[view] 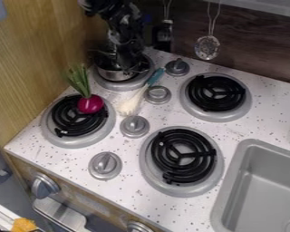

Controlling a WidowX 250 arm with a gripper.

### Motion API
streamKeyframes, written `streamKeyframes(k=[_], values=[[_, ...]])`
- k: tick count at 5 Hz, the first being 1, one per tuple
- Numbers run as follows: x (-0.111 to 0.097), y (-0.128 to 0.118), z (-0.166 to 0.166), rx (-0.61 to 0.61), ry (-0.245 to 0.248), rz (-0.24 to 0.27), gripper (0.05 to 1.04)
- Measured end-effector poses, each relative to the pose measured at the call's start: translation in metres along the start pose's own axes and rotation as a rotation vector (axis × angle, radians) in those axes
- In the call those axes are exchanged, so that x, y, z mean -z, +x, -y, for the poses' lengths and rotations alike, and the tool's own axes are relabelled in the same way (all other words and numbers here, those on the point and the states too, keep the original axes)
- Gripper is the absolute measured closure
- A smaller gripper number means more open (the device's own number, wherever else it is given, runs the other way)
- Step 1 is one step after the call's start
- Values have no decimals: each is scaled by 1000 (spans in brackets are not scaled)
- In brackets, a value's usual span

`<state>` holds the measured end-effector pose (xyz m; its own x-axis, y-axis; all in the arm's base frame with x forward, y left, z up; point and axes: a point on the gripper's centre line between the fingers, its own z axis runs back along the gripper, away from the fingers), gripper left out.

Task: Put the silver pot inside the silver bowl upper left of the burner

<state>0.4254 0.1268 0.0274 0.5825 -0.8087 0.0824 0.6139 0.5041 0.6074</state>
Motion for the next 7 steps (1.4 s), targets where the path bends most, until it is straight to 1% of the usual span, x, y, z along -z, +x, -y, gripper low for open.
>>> streamKeyframes(k=[1,2,3,4,5,6,7], values=[[-1,-6,0,-17,-22,-34,530],[-3,-10,-2,-24,-18,-60,229],[-9,-17,1,-59,-51,-113,79],[-27,-11,-4,-92,-46,-120,82],[-30,-12,7,-148,-108,-154,82],[-34,-8,26,-193,-168,-160,82],[-50,-1,58,-310,-183,-184,83]])
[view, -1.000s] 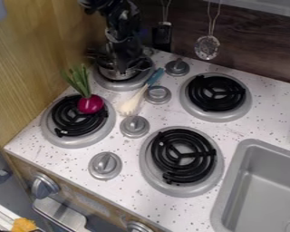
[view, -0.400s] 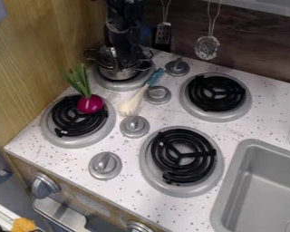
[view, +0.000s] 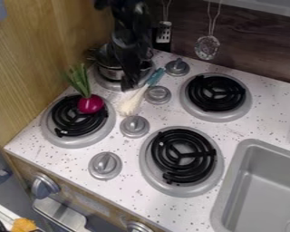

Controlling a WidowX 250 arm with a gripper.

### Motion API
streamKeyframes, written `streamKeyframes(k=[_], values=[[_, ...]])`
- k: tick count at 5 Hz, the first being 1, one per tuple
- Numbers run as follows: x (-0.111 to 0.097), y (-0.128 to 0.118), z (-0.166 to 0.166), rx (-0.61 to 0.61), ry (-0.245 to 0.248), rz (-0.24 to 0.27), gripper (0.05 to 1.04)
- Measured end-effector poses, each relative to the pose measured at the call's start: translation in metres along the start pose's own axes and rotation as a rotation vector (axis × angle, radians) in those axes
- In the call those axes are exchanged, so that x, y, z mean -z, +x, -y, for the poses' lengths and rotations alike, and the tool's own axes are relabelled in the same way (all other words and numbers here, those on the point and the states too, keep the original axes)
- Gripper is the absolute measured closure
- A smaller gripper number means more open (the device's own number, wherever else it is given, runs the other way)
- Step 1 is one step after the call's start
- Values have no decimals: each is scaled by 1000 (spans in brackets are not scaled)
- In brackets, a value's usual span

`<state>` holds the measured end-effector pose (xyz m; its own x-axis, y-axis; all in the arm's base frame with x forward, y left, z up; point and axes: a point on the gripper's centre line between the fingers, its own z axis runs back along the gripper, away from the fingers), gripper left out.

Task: Put the silver pot inside the silver bowl upper left of the burner

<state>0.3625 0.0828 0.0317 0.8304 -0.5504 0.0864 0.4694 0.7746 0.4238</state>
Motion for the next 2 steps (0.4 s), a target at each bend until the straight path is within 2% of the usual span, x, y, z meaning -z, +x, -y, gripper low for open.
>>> streamKeyframes(k=[1,2], values=[[-17,-2,23,-83,3,-53,83],[-41,8,46,-203,-33,-70,83]])
